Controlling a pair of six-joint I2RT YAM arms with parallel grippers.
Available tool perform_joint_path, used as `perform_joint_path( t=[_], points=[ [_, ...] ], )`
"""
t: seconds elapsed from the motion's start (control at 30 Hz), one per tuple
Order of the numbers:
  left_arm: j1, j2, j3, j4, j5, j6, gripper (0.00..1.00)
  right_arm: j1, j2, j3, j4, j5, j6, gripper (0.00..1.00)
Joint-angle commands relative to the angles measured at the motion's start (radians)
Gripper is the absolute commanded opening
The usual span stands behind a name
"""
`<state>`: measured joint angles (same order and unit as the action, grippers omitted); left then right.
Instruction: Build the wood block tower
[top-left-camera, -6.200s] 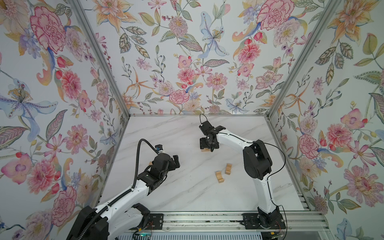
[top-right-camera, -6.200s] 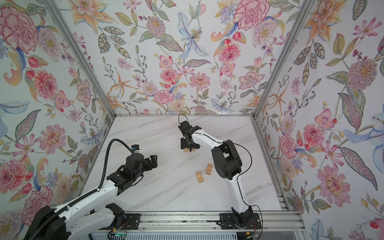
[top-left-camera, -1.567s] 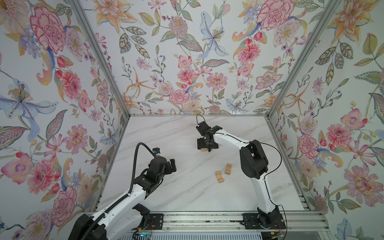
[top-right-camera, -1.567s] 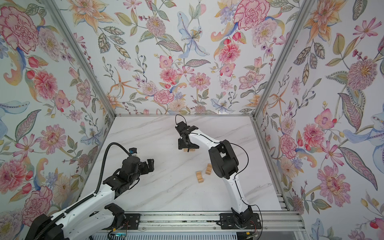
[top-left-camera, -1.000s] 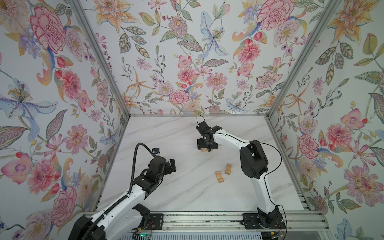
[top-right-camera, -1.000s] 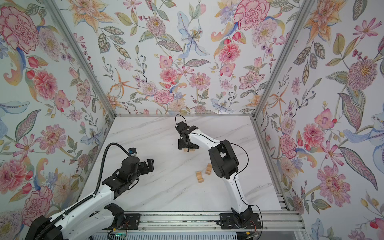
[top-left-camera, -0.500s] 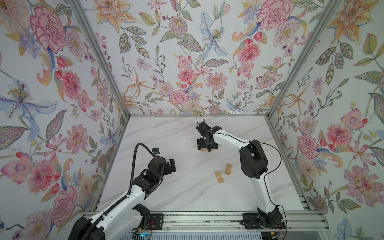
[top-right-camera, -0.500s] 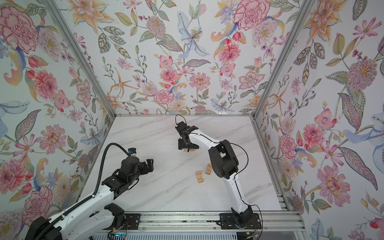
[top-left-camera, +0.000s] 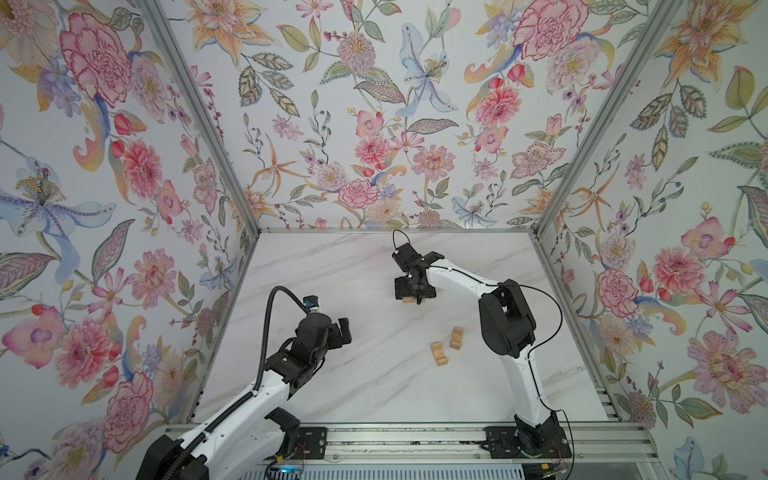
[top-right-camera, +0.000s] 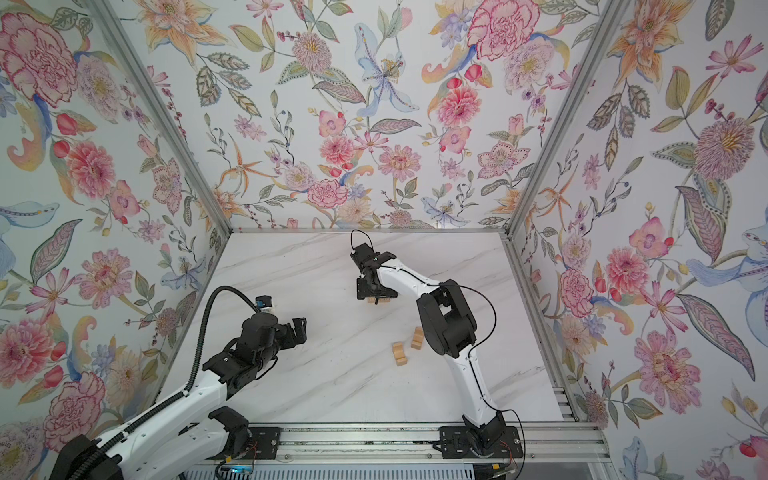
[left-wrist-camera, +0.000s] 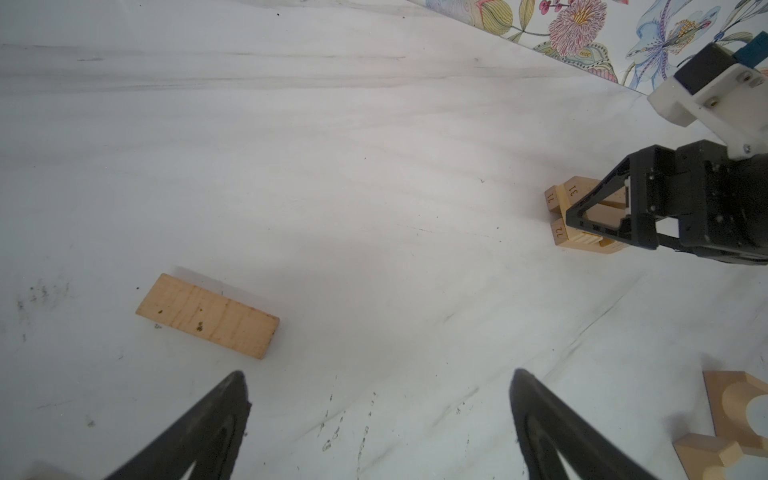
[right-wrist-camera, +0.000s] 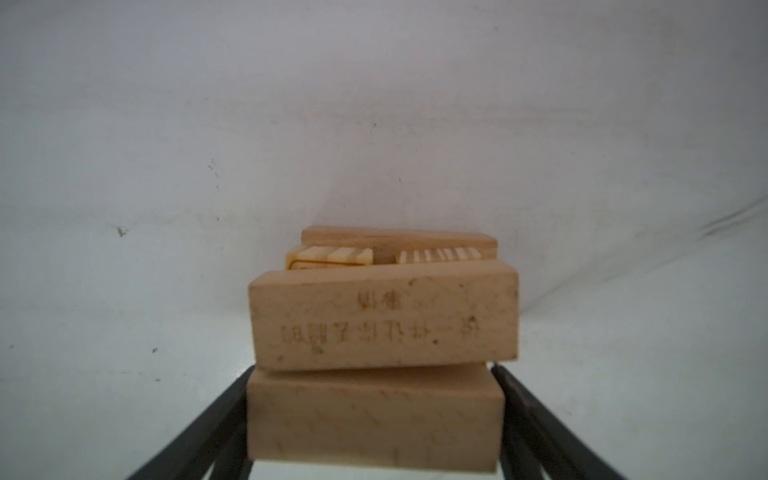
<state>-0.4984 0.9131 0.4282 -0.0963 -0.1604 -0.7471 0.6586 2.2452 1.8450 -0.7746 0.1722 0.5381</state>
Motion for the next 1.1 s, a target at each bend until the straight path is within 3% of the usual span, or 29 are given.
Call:
perform_joint_path(
  t=[0.0, 0.63, 1.07],
  points=[
    [0.011, -0.013, 0.032, -0.023, -0.008, 0.011, 0.99, -0.004, 0.031, 0.022, -0.030, 0.002, 0.001, 0.84],
    [0.011, -0.017, 0.038, -0.025, -0.008, 0.013, 0.99, -0.005, 0.032, 0.027, -0.030, -0.002, -0.002, 0.84],
    [0.012, -0.025, 0.048, -0.039, -0.010, 0.015, 0.99, -0.005, -0.034, 0.024, -0.031, -0.008, -0.026, 0.93]
  ],
)
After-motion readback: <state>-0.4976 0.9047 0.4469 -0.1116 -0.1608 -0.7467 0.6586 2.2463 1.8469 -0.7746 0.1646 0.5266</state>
